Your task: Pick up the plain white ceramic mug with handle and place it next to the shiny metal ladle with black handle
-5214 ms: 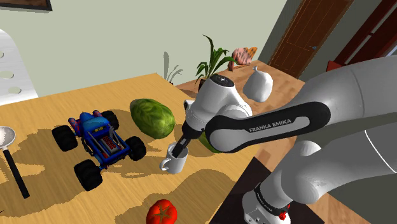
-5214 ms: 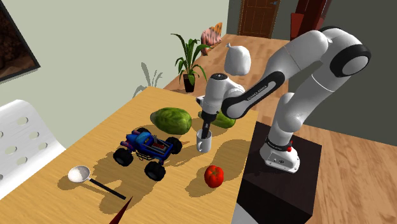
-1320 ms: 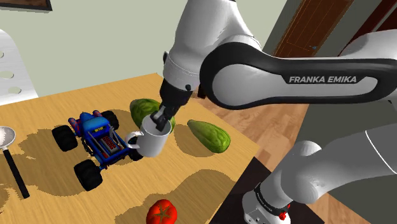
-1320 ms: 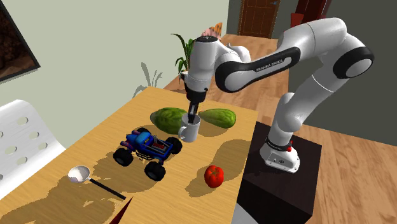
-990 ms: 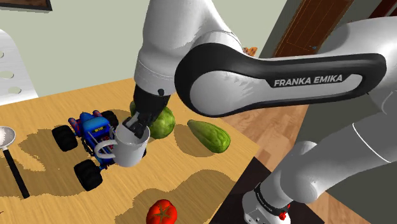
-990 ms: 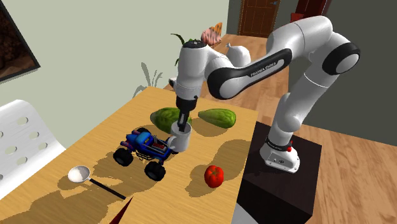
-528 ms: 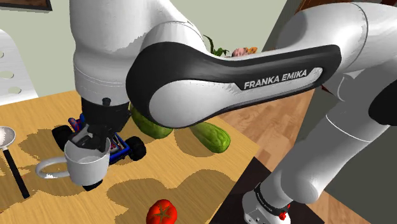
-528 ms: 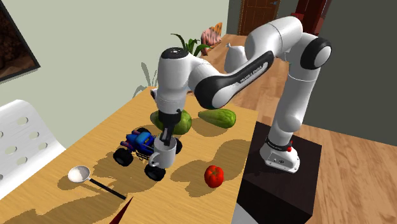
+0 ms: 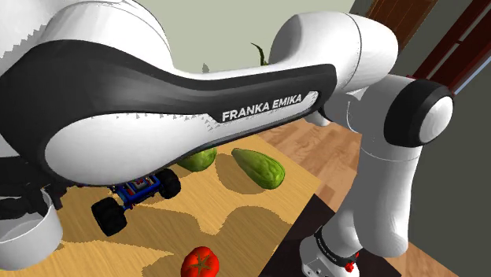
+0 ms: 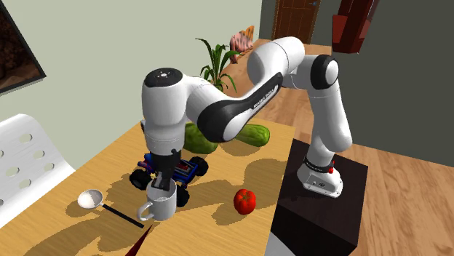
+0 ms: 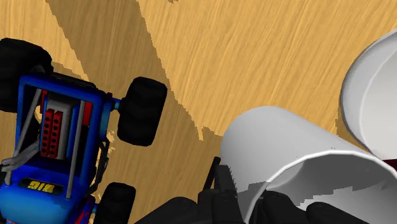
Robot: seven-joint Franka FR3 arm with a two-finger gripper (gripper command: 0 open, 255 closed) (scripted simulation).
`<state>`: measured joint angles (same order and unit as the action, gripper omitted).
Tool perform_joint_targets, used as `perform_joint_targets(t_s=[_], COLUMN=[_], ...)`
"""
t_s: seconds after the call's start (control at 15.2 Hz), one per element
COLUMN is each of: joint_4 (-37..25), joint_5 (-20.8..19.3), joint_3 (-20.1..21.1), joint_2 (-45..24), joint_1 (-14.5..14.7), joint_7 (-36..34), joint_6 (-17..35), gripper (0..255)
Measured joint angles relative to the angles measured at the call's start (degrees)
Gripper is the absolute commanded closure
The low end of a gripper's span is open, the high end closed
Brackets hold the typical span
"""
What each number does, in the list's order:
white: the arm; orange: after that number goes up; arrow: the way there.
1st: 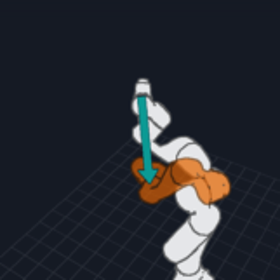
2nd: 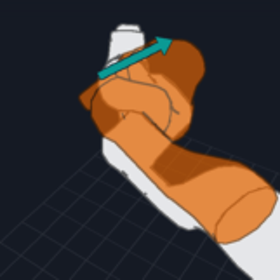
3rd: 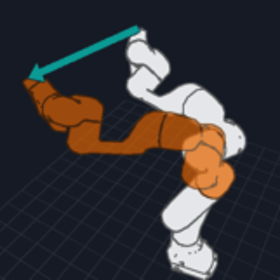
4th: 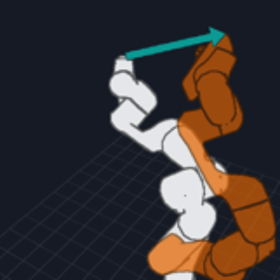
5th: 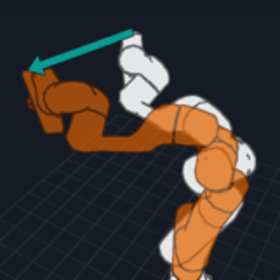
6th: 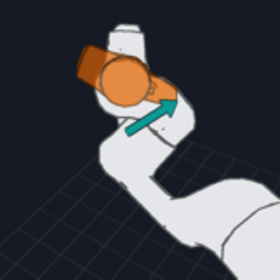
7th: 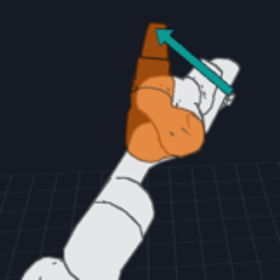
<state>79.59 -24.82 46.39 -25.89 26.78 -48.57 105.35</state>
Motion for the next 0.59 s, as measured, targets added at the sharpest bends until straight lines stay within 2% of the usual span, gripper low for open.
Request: perform_joint_targets(t_s=[0.13, 0.59], joint_4=[-2.8, 1.6], joint_5=[-1.7, -2.6], joint_3=[-0.8, -1.3], joint_2=[-2.6, -3.3], joint_1=[2.3, 1.7], joint_7=[-1.0, -2.2], joint_6=[-0.8, 3.9], gripper=[255, 255])
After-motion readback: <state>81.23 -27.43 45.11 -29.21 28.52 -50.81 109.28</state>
